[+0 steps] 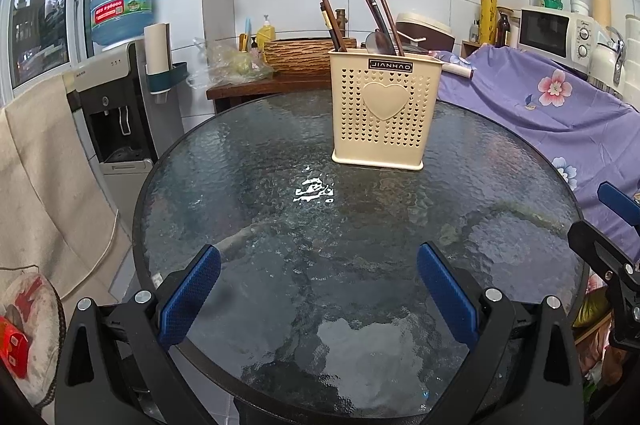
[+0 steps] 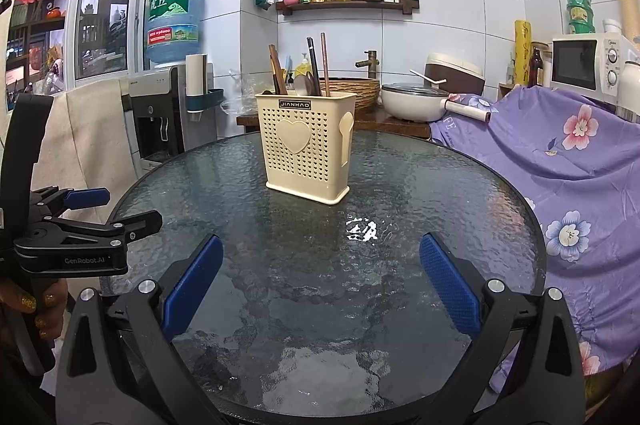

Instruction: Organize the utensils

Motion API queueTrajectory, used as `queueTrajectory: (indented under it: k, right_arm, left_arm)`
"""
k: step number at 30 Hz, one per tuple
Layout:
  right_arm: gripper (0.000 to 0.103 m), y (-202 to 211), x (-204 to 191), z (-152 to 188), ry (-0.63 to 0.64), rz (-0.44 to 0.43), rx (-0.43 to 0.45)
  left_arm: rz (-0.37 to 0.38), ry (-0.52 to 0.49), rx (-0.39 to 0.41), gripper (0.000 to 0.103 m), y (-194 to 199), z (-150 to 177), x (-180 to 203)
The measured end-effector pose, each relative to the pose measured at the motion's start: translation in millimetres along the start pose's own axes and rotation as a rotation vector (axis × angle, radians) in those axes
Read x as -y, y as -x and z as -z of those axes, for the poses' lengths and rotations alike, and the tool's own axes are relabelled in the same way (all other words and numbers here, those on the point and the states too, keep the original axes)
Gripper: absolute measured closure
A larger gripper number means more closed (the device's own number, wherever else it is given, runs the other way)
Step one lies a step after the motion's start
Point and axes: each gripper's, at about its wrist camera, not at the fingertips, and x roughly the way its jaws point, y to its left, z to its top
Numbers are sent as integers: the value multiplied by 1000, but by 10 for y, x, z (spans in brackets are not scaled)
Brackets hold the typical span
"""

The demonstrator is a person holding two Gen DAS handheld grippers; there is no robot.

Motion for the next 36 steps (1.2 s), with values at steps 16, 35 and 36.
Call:
queueTrajectory:
  k: [16,35,36]
  right_arm:
    - [6,24,-27,-25,8,-5,1]
    - [6,47,-63,-45,12,-15,-3]
    - [6,47,-57,-50,11,-16,-3]
  left_arm:
    - [-5,2,2,6,36,15,-34]
    - [-18,3,1,6,42,4,-67]
    - [-19,3,0,6,43,5,-69]
